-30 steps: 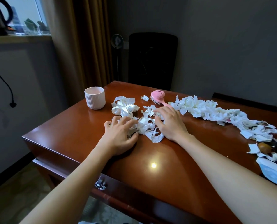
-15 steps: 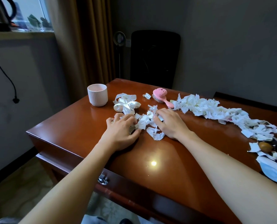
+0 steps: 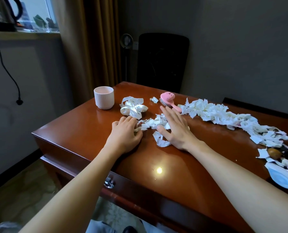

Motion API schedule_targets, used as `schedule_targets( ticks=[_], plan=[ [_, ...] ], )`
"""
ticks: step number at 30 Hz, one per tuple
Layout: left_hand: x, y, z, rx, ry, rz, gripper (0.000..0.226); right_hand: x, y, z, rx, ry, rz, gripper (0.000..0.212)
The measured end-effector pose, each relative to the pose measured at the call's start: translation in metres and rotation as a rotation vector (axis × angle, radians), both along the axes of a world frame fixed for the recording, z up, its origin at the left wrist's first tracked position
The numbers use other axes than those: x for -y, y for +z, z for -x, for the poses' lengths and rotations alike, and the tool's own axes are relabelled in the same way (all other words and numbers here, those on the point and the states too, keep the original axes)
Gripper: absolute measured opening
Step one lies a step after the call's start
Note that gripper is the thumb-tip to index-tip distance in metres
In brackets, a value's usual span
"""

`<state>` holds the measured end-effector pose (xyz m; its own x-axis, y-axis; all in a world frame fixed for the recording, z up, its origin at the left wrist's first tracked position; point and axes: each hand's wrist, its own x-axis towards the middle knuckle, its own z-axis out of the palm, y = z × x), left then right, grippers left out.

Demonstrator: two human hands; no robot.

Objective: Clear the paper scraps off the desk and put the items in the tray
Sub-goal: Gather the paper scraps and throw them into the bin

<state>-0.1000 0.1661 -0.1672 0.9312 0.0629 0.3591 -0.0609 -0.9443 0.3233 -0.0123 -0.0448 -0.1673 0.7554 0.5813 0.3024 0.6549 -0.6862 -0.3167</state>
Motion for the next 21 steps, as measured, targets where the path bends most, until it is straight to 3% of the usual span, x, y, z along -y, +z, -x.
schedule_targets(
  ticks=[5,10,14,17,21],
  plan=[
    [0.000,-0.001,-0.002,0.029,0.026,0.026,0.016,-0.003,-0.002,-0.002,-0.086,0.053,0.190,0.070],
    [0.001,0.001,0.002,0.022,0.036,0.062,0.011,-0.004,-0.003,0.003,0.058,0.015,0.078,0.043],
    [0.001,-0.001,0.003,-0.003,0.010,0.023,0.039,-0.004,-0.006,0.007,0.183,-0.015,0.038,0.028],
    [0.000,-0.003,0.003,-0.023,0.031,-0.074,0.043,-0.003,-0.006,0.009,0.268,-0.030,0.041,0.029],
    [0.000,-0.003,0.003,-0.008,0.078,-0.142,0.039,-0.001,-0.002,0.011,0.343,-0.071,0.026,0.046]
  ],
)
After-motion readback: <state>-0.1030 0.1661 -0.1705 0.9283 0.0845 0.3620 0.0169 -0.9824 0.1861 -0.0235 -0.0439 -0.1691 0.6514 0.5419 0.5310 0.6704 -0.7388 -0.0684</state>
